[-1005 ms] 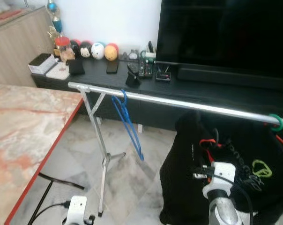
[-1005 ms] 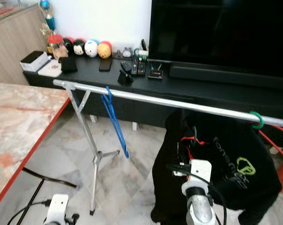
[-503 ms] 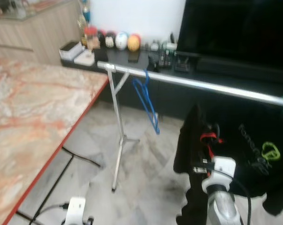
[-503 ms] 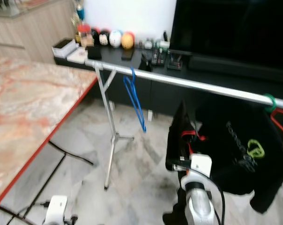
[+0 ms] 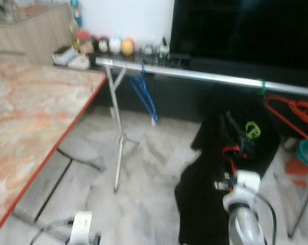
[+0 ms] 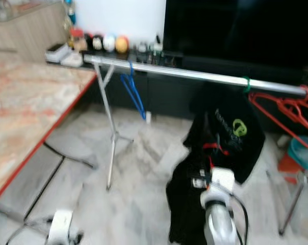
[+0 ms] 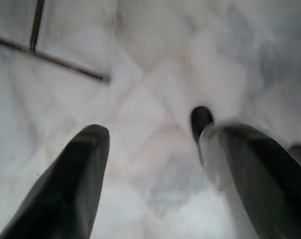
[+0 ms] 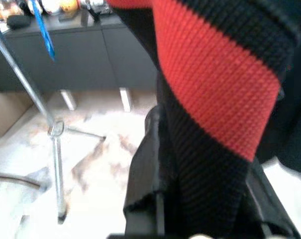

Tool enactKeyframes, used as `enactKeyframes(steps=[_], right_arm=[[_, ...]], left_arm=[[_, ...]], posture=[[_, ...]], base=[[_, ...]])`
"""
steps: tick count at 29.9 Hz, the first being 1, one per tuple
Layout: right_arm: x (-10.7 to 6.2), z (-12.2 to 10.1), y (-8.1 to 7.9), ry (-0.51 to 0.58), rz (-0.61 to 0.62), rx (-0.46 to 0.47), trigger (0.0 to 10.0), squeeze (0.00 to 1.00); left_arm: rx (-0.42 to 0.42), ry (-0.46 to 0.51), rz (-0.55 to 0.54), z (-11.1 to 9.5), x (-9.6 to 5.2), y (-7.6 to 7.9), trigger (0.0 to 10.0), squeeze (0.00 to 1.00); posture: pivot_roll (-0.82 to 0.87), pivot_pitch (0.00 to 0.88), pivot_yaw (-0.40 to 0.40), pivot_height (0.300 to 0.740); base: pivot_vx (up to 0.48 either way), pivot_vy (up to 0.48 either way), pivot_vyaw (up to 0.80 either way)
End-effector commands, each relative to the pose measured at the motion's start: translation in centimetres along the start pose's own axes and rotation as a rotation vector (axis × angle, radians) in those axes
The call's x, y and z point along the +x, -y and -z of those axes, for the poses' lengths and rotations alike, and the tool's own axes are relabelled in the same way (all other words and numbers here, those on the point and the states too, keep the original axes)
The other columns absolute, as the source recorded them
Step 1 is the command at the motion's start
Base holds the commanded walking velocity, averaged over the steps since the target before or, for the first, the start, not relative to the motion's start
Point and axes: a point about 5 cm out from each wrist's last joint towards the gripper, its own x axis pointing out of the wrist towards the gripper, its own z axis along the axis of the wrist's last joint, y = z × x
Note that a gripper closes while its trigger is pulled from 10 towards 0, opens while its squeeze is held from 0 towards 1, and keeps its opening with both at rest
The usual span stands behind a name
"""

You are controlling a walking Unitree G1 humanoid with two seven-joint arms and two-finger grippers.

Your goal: Hang hanger

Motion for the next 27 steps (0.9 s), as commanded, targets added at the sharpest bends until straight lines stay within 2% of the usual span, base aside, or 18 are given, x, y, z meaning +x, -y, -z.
enactKeyframes(steps=[1,17,21,27], right_arm=[[0.17,-0.48,0.01,0.026,0.003,0.001,10.0,0.00],[0.50,-0.61,-0.06,0.025,0.006,0.009,10.0,0.00],[0.50,-0.57,-0.09,0.022,0.008,0.010,10.0,0.00],[0.51,-0.63,-0.16,0.027,0.004,0.005,10.0,0.00]], left_arm=[[0.004,0.004,-0.010,-0.43,0.10,-0.30,10.0,0.00],[-0.005,0.015,-0.013,-0.57,0.12,-0.19,10.0,0.00],[-0.004,0.016,-0.014,-0.56,0.11,-0.23,10.0,0.00],[-0.001,0.019,-0.014,-0.63,0.12,-0.30,10.0,0.00]], posture=[[-0.03,0.001,-0.003,0.740],[-0.03,0.011,-0.004,0.740],[-0.03,0.014,-0.002,0.740],[-0.02,0.015,0.000,0.740]], base=[[-0.337,0.000,0.00],[-0.339,0.000,0.00],[-0.337,0.000,-0.76],[-0.337,0.000,0.00]])
